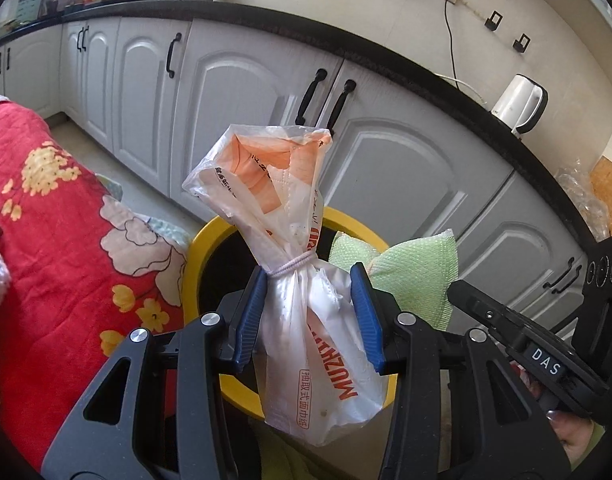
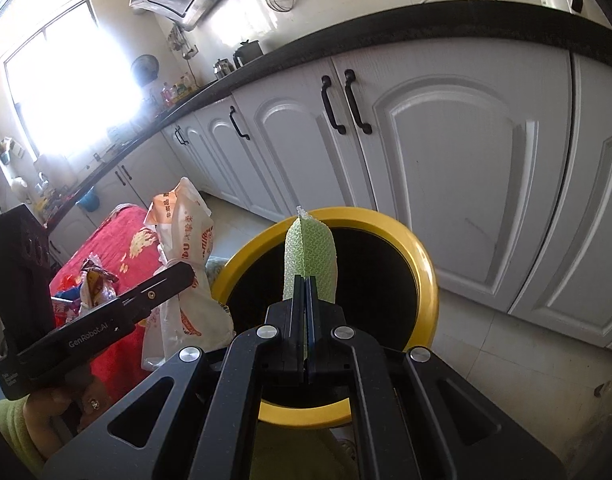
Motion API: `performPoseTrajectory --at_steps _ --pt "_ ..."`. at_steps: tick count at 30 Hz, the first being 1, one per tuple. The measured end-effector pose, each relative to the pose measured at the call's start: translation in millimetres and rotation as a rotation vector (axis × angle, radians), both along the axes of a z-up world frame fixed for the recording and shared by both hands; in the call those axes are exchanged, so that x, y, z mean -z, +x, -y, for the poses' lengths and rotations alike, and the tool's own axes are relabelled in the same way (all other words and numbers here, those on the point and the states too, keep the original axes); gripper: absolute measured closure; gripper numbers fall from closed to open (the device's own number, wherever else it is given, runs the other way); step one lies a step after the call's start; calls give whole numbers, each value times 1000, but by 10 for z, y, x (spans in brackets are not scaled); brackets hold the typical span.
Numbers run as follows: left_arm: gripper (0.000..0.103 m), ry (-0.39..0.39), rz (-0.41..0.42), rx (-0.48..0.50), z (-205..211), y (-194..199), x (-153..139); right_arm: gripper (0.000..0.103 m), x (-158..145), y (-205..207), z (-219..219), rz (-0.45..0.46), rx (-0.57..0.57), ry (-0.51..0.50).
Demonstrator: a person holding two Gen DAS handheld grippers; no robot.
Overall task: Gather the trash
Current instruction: 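Carry the white bag and green mesh bag over the yellow bin with both grippers, then open both grippers to drop the bags into the yellow bin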
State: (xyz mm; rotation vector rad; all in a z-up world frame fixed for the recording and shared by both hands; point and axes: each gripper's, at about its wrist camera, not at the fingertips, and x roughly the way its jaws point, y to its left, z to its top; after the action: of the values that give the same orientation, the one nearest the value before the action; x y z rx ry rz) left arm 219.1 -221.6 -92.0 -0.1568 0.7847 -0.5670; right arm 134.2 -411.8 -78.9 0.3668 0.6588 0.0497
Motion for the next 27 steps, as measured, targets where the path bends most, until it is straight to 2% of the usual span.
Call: performPoseTrajectory --at_steps 7,8,9,10,14,17,20,22,27 --pt "63 -1 -37 -24 -35 81 105 99 74 26 83 -24 25 26" --pt "59 -2 -46 -34 -55 91 121 95 83 31 95 -26 32 25" --pt "50 -2 -48 -39 -68 95 125 83 86 23 108 -27 40 26" --pt "46 -4 -50 -44 -89 96 126 74 91 27 125 -25 43 32" --pt "32 4 -36 -71 -187 56 91 72 53 14 110 -17 45 18" --pt "22 5 -16 -94 -298 -4 24 57 2 -13 71 4 41 17" --pt "11 3 9 -125 -434 -78 -77 50 -58 -34 -7 22 31 -2" --pt "11 -4 23 -140 -515 -128 -138 42 -101 -40 -60 34 24 -4" --pt "11 -3 61 -177 -711 -245 -315 35 -198 -63 -188 56 6 -15"
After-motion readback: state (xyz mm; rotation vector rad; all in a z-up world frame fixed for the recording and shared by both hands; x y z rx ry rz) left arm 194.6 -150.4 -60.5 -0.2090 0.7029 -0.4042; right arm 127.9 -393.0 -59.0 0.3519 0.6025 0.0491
